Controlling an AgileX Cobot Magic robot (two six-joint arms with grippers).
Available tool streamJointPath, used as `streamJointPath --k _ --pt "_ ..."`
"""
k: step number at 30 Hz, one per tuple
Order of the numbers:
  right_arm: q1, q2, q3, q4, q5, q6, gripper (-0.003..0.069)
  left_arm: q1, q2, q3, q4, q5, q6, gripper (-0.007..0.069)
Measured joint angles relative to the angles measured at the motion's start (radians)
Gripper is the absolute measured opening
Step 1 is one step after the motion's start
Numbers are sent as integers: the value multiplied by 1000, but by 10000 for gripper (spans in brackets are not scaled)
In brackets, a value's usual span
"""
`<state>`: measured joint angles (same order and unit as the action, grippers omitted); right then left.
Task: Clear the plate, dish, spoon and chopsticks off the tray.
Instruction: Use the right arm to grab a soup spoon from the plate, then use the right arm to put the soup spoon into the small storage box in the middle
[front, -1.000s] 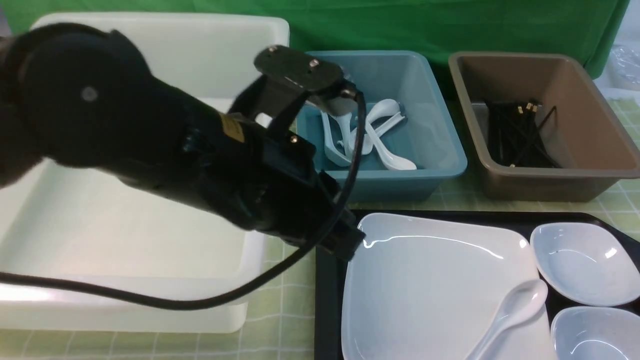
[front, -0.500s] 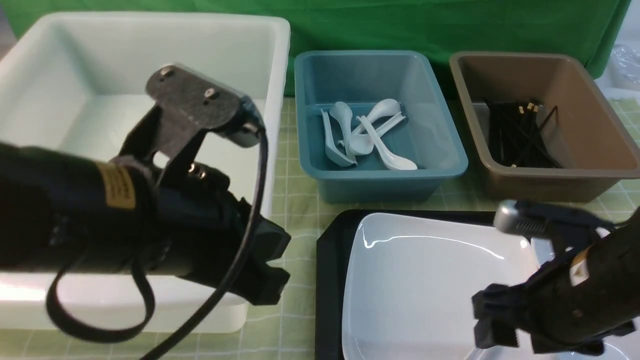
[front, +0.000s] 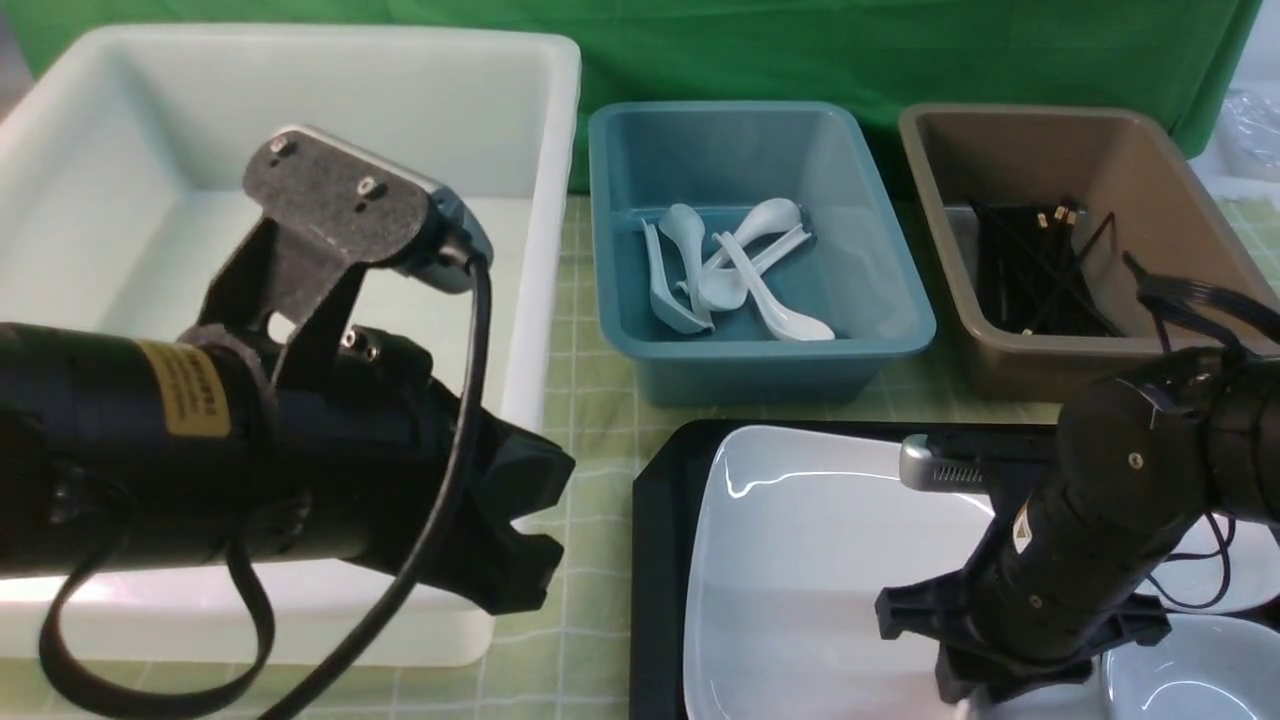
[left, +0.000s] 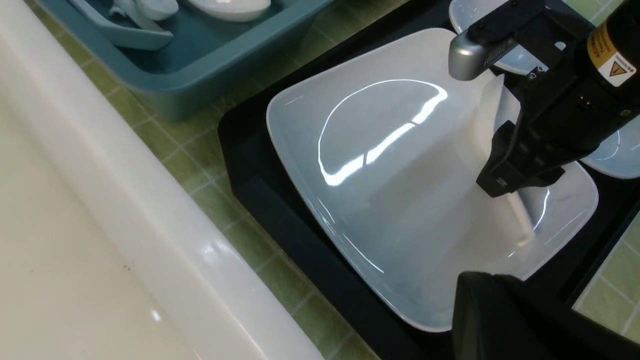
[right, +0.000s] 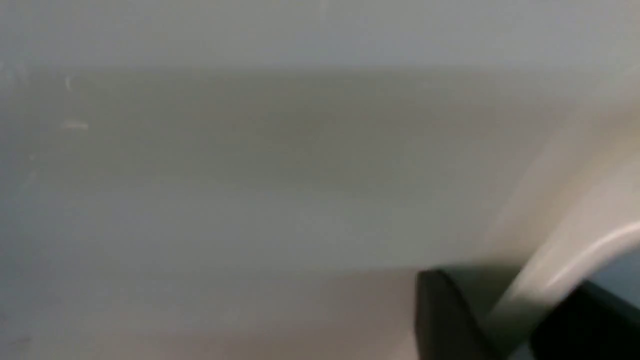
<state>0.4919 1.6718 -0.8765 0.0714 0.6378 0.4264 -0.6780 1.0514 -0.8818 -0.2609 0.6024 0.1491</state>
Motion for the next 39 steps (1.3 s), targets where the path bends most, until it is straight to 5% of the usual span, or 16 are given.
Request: streamJointPath --k 2,13,18,27,29,35,37,39 --pt "9 0 -18 13 4 -34 87 0 0 1 8 -13 0 2" --pt "-37 -109 -379 21 47 -178 85 3 5 1 25 -164 0 2" --pt "-138 89 -780 17 55 -241 85 64 110 -90 25 -350 -28 2" --pt "-154 490 -1252 23 123 -255 92 189 381 -324 61 -234 -92 2" --pt "-154 568 -1327 29 155 -241 137 191 401 -342 73 -192 -93 2" --pt "-154 583 -1391 34 360 -280 433 190 402 -349 65 -140 -76 2" --pt "-154 569 -1406 34 418 -305 452 190 402 -351 49 -126 -57 2" --pt "-154 497 -1432 34 528 -387 352 190 403 -387 -27 -39 25 2"
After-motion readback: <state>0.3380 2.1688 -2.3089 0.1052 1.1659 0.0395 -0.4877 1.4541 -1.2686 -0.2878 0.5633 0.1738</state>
